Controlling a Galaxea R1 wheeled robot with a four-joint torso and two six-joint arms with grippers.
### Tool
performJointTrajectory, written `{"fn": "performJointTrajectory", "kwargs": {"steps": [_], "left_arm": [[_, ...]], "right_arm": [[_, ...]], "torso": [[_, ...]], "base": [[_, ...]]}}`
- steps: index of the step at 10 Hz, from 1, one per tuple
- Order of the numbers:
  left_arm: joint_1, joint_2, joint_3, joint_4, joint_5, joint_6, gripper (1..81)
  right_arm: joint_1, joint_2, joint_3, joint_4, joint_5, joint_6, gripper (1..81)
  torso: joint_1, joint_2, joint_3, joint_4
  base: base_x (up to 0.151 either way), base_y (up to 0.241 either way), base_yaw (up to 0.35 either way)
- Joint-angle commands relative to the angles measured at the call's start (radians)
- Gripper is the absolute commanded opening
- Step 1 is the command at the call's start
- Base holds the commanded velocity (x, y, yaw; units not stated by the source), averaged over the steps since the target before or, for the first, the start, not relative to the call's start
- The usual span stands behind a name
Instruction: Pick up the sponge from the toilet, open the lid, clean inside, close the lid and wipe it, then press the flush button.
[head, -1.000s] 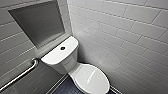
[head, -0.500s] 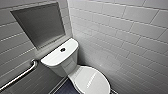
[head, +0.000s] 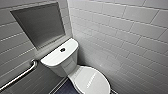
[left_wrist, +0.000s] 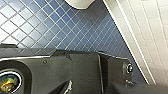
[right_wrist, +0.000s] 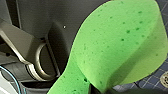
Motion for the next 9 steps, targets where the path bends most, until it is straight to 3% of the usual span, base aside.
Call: {"fn": "performJointTrajectory", "kwargs": {"steps": [1,2,4,5,9], "left_arm": [[-0.09,-0.015,0.027,-0.073,0.064,0.0,81.1],[-0.114,-0.009,0.029,-0.092,0.081,0.0,81.1],[-0.165,0.004,0.027,-0.106,0.121,0.0,81.1],[-0.174,0.008,0.026,-0.106,0.121,0.0,81.1],[-0.19,0.028,0.019,-0.121,0.121,0.002,81.1]], "right_arm": [[-0.02,-0.029,0.013,-0.031,-0.091,-0.008,1.0],[-0.02,-0.029,0.01,-0.029,-0.091,-0.008,1.0],[-0.018,-0.026,0.011,-0.034,-0.091,-0.008,1.0],[-0.017,-0.024,0.013,-0.035,-0.091,-0.01,1.0],[-0.014,-0.02,0.008,-0.037,-0.093,-0.013,1.0]], "torso": [[0.0,0.0,0.0,0.0],[0.0,0.0,0.0,0.0],[0.0,0.0,0.0,-0.056],[0.0,0.0,0.0,-0.098],[0.0,0.0,0.0,-0.216]], "base": [[0.0,0.0,0.0],[0.0,0.0,0.0],[0.0,0.0,0.0],[0.0,0.0,0.0],[0.0,0.0,0.0]]}}
